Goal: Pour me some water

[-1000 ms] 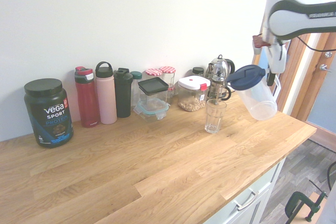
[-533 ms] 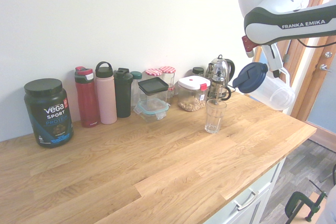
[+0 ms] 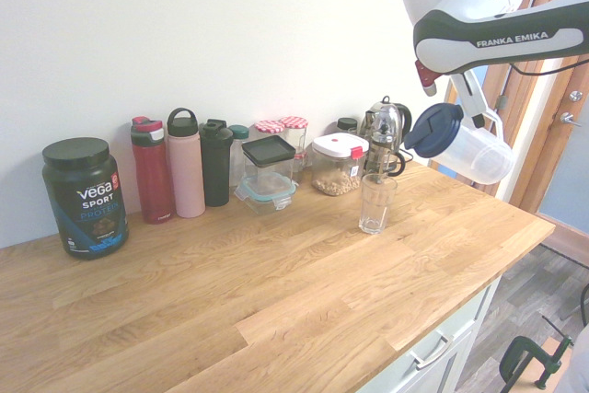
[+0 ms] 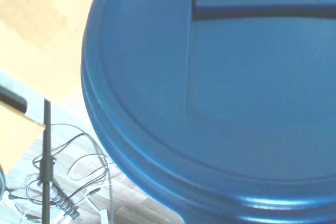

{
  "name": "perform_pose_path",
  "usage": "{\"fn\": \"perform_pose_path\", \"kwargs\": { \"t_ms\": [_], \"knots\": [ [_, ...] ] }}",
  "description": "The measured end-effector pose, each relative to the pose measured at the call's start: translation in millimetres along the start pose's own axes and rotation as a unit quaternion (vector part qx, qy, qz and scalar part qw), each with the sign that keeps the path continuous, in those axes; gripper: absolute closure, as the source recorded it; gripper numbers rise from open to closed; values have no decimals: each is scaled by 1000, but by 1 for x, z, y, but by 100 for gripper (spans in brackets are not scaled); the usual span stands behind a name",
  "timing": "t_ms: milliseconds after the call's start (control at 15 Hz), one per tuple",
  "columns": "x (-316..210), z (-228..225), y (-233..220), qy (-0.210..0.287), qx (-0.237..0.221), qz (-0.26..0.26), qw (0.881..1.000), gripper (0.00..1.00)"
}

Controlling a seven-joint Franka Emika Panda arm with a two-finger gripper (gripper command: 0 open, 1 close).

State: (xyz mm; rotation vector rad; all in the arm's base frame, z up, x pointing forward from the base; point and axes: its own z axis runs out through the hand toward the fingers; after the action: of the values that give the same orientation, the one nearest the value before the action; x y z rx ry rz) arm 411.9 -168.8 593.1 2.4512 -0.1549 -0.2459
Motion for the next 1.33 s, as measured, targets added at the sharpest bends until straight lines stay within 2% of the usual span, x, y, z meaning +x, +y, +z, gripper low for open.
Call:
{"fn": "perform_pose_path", "kwargs": {
  "t_ms": [333,1067,1333],
  "knots": [
    [24,5,-20,-13,-8,-13,1000,100],
    [23,14,-44,-31,-15,-26,999,100],
    [9,10,-25,-22,-3,-10,1000,100]
  ]
}}
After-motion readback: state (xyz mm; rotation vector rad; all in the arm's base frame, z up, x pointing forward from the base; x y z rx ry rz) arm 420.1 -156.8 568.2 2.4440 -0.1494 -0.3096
